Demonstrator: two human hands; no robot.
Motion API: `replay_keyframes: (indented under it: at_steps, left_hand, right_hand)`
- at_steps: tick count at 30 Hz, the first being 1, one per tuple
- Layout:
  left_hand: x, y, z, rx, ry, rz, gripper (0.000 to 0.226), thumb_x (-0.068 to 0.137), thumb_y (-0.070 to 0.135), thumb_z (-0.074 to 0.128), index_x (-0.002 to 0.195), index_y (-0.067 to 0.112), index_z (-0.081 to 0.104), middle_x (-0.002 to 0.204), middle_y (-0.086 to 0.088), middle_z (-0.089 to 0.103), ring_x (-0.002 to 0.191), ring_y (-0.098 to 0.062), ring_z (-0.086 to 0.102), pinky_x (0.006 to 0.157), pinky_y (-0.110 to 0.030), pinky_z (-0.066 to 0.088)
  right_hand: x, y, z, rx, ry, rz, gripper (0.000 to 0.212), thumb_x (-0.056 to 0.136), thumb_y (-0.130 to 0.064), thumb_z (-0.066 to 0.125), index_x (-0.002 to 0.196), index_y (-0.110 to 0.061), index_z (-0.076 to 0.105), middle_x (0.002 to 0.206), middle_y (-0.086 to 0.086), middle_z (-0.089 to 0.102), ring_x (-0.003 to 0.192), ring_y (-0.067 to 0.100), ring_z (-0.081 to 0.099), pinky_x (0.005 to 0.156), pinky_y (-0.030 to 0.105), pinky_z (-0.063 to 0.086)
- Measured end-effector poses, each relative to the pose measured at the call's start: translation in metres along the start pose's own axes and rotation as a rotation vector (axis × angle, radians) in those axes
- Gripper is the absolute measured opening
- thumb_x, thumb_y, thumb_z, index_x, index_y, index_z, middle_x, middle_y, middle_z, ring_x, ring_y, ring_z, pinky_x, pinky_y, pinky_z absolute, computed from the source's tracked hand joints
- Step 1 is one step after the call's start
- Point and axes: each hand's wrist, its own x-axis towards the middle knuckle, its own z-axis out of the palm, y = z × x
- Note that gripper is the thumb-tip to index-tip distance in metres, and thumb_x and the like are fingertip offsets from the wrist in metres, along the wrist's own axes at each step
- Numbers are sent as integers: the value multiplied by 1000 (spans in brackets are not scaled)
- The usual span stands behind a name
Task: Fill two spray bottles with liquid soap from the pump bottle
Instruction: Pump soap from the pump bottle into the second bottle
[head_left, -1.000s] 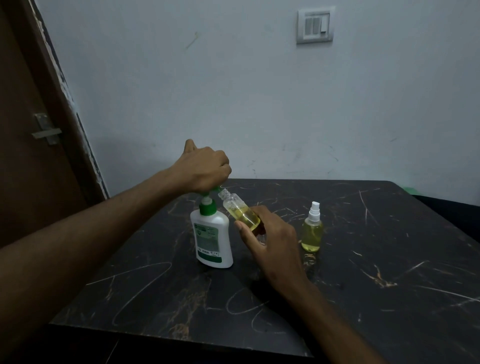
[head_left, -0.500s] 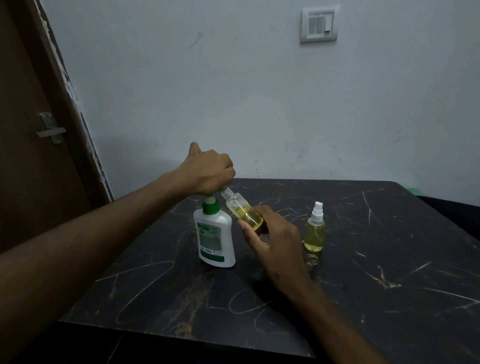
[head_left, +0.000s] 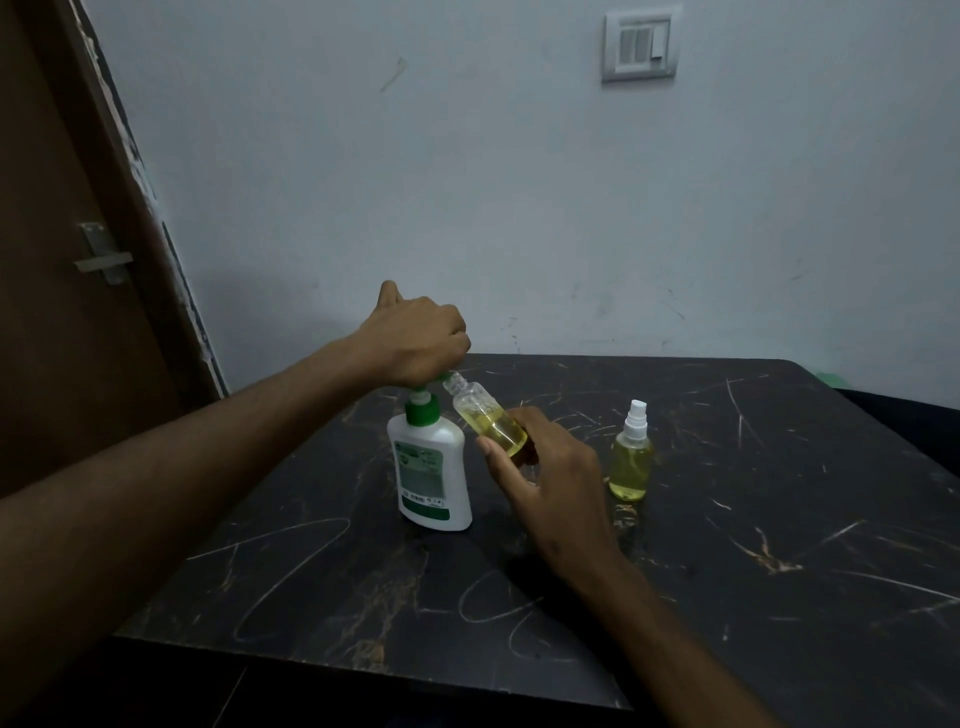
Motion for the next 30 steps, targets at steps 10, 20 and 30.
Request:
replay_keyframes:
  at_steps: [10,20,30]
  left_hand:
    - [-1,3,2,10,-20,-3,31,104,22,36,79,16,53,97,-13,68,89,-31,64,89,-47,27]
    - [-2,5,-1,12,-18,-11,33,105,24,36,81,15,56,90,-8,66,83,-26,62,96,-50,30]
    - [0,3,1,44,-27,-8,36,104,21,38,81,8,62,87,-6,62,83,-27,62,96,-50,32]
  right_hand:
    - [0,1,1,1,2,-5,23,101,-51,55,110,-31,60,89,-15,61,81,3,57,69,28,50]
    - [0,0,1,2,-3,-5,21,101,-50,56,112,-32,60,90,-16,61,82,2,58,70,24,49]
    - [1,-1,0,18,-3,-15,20,102,-49,57,110,-31,61,90,-14,62,82,2,58,69,24,50]
